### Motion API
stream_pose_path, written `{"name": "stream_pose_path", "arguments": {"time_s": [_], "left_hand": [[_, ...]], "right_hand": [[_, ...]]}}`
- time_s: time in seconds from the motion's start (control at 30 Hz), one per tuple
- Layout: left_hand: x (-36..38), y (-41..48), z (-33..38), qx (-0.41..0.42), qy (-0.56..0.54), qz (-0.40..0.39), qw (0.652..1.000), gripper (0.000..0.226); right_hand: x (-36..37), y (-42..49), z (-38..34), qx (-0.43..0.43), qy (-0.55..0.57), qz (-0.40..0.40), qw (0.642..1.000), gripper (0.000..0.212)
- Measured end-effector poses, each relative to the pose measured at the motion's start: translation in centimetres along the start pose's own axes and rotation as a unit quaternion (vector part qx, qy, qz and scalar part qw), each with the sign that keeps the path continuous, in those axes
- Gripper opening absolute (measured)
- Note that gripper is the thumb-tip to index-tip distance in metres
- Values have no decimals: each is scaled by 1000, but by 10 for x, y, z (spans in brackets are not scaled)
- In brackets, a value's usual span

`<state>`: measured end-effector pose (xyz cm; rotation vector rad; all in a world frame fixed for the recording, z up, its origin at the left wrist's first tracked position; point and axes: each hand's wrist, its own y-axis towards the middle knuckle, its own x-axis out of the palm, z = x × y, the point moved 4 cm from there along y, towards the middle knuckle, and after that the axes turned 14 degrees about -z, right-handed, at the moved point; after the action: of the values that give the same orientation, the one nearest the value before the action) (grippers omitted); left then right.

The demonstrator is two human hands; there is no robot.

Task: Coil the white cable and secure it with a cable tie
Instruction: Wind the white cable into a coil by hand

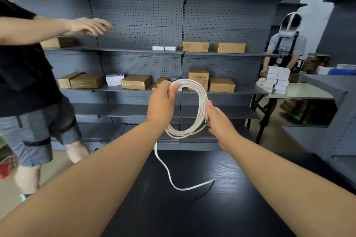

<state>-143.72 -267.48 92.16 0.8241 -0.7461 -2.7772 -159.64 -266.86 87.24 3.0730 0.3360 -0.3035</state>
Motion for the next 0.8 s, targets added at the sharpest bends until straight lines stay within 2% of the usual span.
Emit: {"name": "stream_pose_path", "arguments": {"time_s": [0.1, 0.17, 0.27, 0.4, 0.47, 0.6, 0.7, 0.8], "left_hand": [[0, 0, 3, 32, 66, -61, 995, 35], [3, -1, 3, 50, 107, -103, 988, 31], [8, -2, 3, 79, 157, -155, 972, 29], [13, -4, 2, 116, 178, -202, 956, 35], [14, -4, 1, 121, 170, -213, 955, 35], [17, -4, -1, 104, 135, -218, 961, 30], [20, -4, -4, 41, 38, -234, 971, 26], [19, -6, -14, -27, -61, -244, 967, 34]], "right_hand": [[-10, -4, -23, -69, -124, 32, 989, 44], [-10, -2, -36, -127, -177, -11, 976, 44], [-2, 4, -41, -138, -312, -83, 936, 40], [2, 5, -37, -112, -294, -146, 938, 28], [2, 4, -36, -102, -335, -144, 925, 23], [3, 3, -39, -128, -378, -102, 911, 30], [1, 3, -41, -157, -405, -73, 898, 29], [-8, 2, -42, -172, -369, -34, 913, 26]]}}
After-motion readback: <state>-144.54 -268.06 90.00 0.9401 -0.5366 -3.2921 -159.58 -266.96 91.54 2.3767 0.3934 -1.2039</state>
